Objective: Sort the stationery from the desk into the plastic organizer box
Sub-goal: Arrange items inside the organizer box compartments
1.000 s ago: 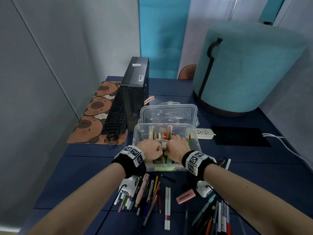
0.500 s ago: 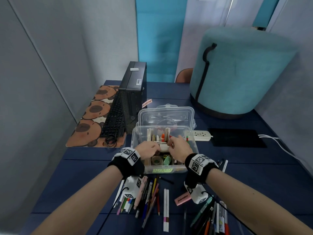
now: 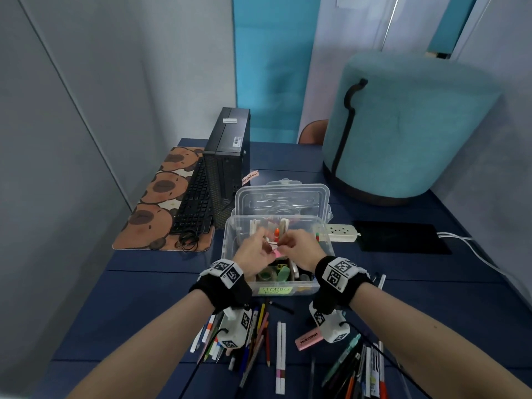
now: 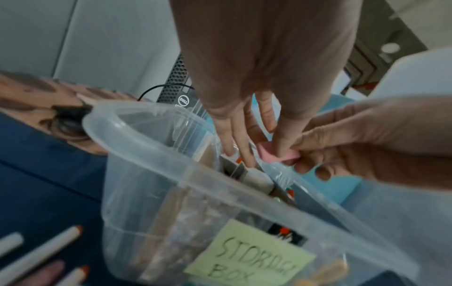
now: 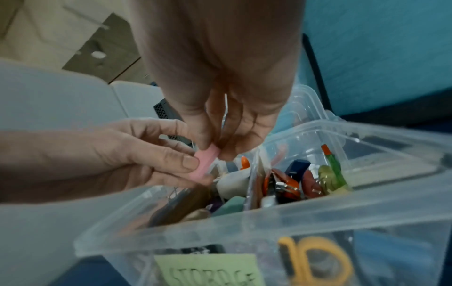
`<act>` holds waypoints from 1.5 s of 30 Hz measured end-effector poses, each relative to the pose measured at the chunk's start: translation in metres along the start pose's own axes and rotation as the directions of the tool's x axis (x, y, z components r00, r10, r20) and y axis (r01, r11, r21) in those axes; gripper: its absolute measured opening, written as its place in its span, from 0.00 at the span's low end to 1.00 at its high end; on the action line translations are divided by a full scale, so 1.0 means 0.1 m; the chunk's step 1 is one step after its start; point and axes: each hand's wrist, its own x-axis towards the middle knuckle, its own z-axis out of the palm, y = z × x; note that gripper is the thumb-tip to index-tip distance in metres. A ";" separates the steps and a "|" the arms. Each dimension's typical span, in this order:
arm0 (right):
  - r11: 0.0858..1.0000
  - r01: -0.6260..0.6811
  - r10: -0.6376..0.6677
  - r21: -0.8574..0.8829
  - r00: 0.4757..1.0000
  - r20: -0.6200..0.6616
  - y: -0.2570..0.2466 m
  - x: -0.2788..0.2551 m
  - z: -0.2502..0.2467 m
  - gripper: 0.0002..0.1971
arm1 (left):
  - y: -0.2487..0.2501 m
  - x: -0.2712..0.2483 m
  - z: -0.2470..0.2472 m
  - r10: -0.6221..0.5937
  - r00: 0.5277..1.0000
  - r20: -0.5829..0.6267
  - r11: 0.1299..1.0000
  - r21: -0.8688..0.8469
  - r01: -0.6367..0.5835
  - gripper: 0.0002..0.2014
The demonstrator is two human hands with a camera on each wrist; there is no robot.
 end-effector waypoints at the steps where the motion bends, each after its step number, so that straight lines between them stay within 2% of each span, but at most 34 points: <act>1: 0.999 0.009 -0.009 -0.052 1.000 -0.017 0.01 -0.01 -0.01 0.06 | 0.00 -0.01 0.01 0.029 1.000 0.010 0.990 0.140 -0.030 0.10; 2: 0.993 0.021 -0.023 -0.114 1.000 -0.017 0.02 -0.01 -0.01 0.05 | 0.00 -0.03 0.02 0.066 0.997 0.030 0.948 0.311 -0.072 0.08; 4: 0.974 0.061 -0.061 -0.219 0.998 0.009 0.05 -0.02 0.00 0.04 | -0.01 -0.06 0.05 0.123 0.991 0.060 0.796 0.590 -0.135 0.10; 6: 0.950 0.115 -0.111 -0.290 0.993 0.030 0.06 -0.03 0.00 0.03 | -0.03 -0.05 0.08 0.129 0.988 0.081 0.676 0.722 -0.147 0.12; 8: 0.912 0.196 -0.189 -0.360 0.980 0.055 0.07 -0.04 0.02 0.02 | -0.07 -0.04 0.12 0.105 0.988 0.115 0.623 0.767 -0.155 0.13; 10: 0.854 0.282 -0.257 -0.437 0.959 0.116 0.09 -0.04 0.04 0.04 | -0.09 -0.03 0.14 0.069 0.988 0.139 0.615 0.774 -0.152 0.14; 13: 0.792 0.342 -0.279 -0.506 0.939 0.198 0.09 -0.02 0.08 0.07 | -0.10 -0.03 0.18 0.030 0.987 0.158 0.608 0.780 -0.143 0.16; 18: 0.800 0.339 -0.263 -0.496 0.940 0.218 0.10 0.05 0.07 0.08 | -0.09 -0.03 0.20 -0.021 0.983 0.181 0.597 0.791 -0.133 0.18; 21: 0.794 0.314 -0.267 -0.520 0.950 0.165 0.15 0.07 0.08 0.06 | -0.07 -0.03 0.21 -0.042 0.980 0.194 0.617 0.777 -0.128 0.19; 25: 0.788 0.257 -0.233 -0.560 0.966 0.115 0.19 0.09 0.11 0.12 | -0.10 -0.03 0.21 -0.038 0.980 0.195 0.649 0.751 -0.124 0.17; 29: 0.719 0.312 -0.267 -0.621 0.949 0.168 0.18 0.07 0.09 0.13 | -0.11 -0.02 0.20 -0.037 0.977 0.210 0.668 0.732 -0.132 0.17; 34: 0.771 0.272 -0.191 -0.576 0.961 0.197 0.14 0.09 0.06 0.12 | -0.09 -0.02 0.19 -0.026 0.978 0.209 0.663 0.735 -0.140 0.16; 37: 0.812 0.232 -0.158 -0.535 0.971 0.181 0.14 0.07 0.04 0.11 | -0.07 -0.05 0.17 0.026 0.986 0.165 0.655 0.743 -0.142 0.15; 40: 0.901 0.164 -0.134 -0.402 0.986 0.102 0.19 -0.03 -0.03 0.09 | -0.04 -0.13 0.11 0.151 0.986 0.076 0.670 0.725 -0.159 0.12; 45: 0.988 0.089 -0.097 -0.128 0.994 -0.059 0.43 -0.43 -0.17 0.05 | 0.03 -0.37 0.14 0.408 0.913 0.010 0.683 0.660 -0.313 0.12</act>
